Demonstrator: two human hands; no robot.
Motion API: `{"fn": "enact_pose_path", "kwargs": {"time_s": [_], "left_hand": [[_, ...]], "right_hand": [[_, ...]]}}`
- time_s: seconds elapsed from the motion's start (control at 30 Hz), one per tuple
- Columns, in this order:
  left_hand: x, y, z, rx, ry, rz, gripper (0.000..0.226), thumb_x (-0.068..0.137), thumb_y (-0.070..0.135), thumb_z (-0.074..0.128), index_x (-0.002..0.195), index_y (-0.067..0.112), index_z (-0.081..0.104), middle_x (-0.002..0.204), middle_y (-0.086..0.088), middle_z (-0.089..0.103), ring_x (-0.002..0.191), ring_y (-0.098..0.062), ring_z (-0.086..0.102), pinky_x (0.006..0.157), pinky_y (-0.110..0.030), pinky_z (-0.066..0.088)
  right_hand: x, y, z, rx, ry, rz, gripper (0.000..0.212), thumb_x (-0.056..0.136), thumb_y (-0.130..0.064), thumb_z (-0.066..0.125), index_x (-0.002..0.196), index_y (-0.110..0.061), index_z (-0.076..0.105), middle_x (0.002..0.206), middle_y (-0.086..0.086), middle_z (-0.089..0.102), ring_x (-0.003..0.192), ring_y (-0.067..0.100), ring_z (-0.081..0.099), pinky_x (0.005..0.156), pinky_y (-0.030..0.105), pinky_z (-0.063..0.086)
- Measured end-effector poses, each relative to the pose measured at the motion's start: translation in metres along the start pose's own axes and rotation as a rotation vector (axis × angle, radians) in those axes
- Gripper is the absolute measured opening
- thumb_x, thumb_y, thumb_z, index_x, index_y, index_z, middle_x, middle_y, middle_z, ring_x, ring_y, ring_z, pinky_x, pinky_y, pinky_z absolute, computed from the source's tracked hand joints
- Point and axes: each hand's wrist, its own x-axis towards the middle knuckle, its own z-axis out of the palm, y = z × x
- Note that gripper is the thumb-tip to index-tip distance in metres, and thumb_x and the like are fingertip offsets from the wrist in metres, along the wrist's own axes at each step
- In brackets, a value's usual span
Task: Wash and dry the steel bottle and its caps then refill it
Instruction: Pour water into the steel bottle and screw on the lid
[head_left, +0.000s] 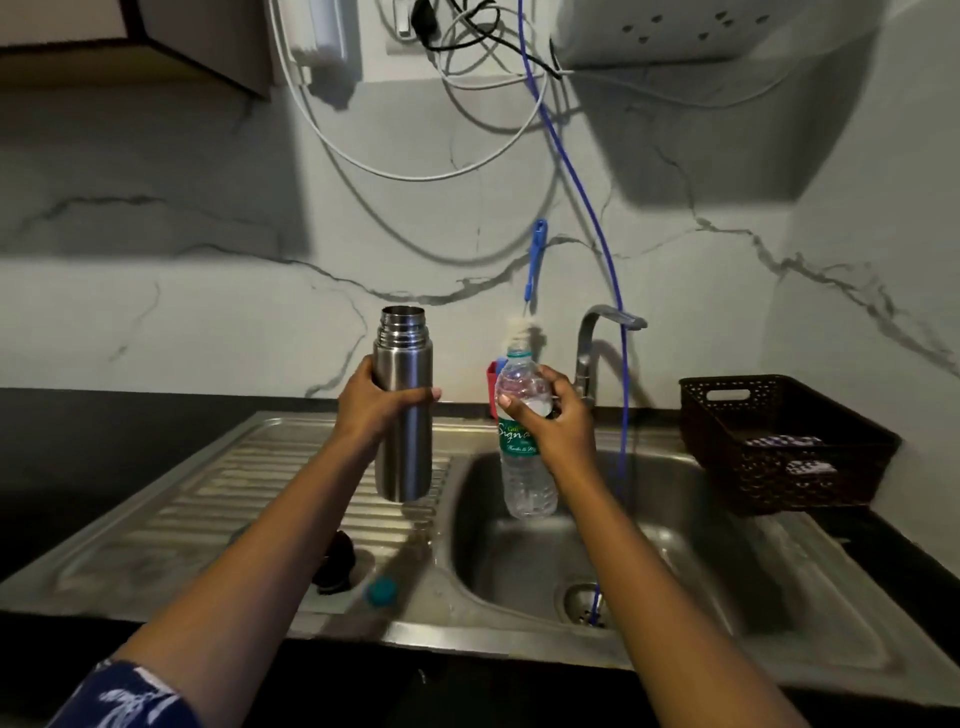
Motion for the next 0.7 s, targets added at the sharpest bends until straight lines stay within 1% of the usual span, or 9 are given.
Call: {"fn": "enact_pose_path", "kwargs": {"time_s": [0.1, 0.13, 0.23, 0.3, 0.47, 0.6, 0.7], "left_hand": [[0.011, -0.014, -0.027, 0.012, 0.064, -0.02, 0.073, 0.053, 0.026, 0.091, 0.116, 0.018, 0.056, 0.108, -0.003, 0.065, 0.095, -0.022, 0.063, 0.084, -0.04, 0.053], [0.014, -0.019, -0.035, 0.019, 0.082, -0.022, 0.072, 0.053, 0.026, 0.091, 0.115, 0.018, 0.056, 0.107, -0.003, 0.066, 0.094, -0.021, 0.063, 0.083, -0.039, 0.053], [0.02, -0.033, -0.055, 0.057, 0.116, -0.027, 0.07, 0.055, 0.027, 0.091, 0.115, 0.019, 0.056, 0.104, 0.001, 0.065, 0.091, -0.017, 0.063, 0.08, -0.034, 0.052], [0.025, -0.043, -0.066, 0.068, 0.14, -0.037, 0.07, 0.056, 0.027, 0.09, 0.115, 0.019, 0.054, 0.104, 0.001, 0.064, 0.09, -0.018, 0.062, 0.081, -0.035, 0.052], [0.035, -0.065, -0.085, 0.087, 0.184, -0.053, 0.068, 0.057, 0.023, 0.09, 0.113, 0.019, 0.052, 0.105, 0.0, 0.061, 0.092, -0.021, 0.061, 0.08, -0.035, 0.05], [0.041, -0.079, -0.096, 0.115, 0.221, -0.079, 0.071, 0.056, 0.026, 0.09, 0.114, 0.019, 0.052, 0.107, 0.0, 0.061, 0.094, -0.022, 0.06, 0.084, -0.038, 0.05], [0.044, -0.086, -0.103, 0.101, 0.248, -0.11, 0.07, 0.055, 0.026, 0.09, 0.114, 0.02, 0.052, 0.109, -0.002, 0.062, 0.095, -0.024, 0.061, 0.087, -0.041, 0.051]], "right_hand": [[-0.009, 0.016, 0.025, 0.086, -0.004, 0.012, 0.053, 0.067, -0.024, 0.083, 0.113, -0.026, 0.058, 0.113, 0.001, 0.065, 0.102, 0.018, 0.064, 0.084, 0.034, 0.055], [-0.012, 0.021, 0.031, 0.112, -0.007, 0.026, 0.055, 0.064, -0.027, 0.083, 0.114, -0.027, 0.058, 0.112, 0.0, 0.065, 0.101, 0.017, 0.065, 0.084, 0.033, 0.055], [-0.017, 0.031, 0.046, 0.127, -0.036, 0.076, 0.066, 0.052, -0.047, 0.082, 0.112, -0.031, 0.057, 0.11, -0.002, 0.066, 0.1, 0.017, 0.066, 0.086, 0.039, 0.055], [-0.017, 0.036, 0.052, 0.104, -0.066, 0.091, 0.071, 0.048, -0.056, 0.081, 0.111, -0.034, 0.057, 0.111, -0.003, 0.066, 0.1, 0.016, 0.065, 0.086, 0.04, 0.055], [-0.017, 0.04, 0.054, 0.104, -0.067, 0.111, 0.075, 0.049, -0.053, 0.081, 0.115, -0.028, 0.058, 0.11, -0.003, 0.067, 0.1, 0.018, 0.066, 0.086, 0.042, 0.055], [-0.019, 0.04, 0.057, 0.105, -0.102, 0.112, 0.071, 0.05, -0.048, 0.081, 0.114, -0.028, 0.058, 0.109, -0.003, 0.068, 0.1, 0.017, 0.066, 0.084, 0.037, 0.056], [-0.021, 0.038, 0.059, 0.086, -0.129, 0.111, 0.074, 0.052, -0.046, 0.079, 0.119, -0.026, 0.055, 0.115, -0.002, 0.065, 0.103, 0.016, 0.064, 0.085, 0.035, 0.055]]}}
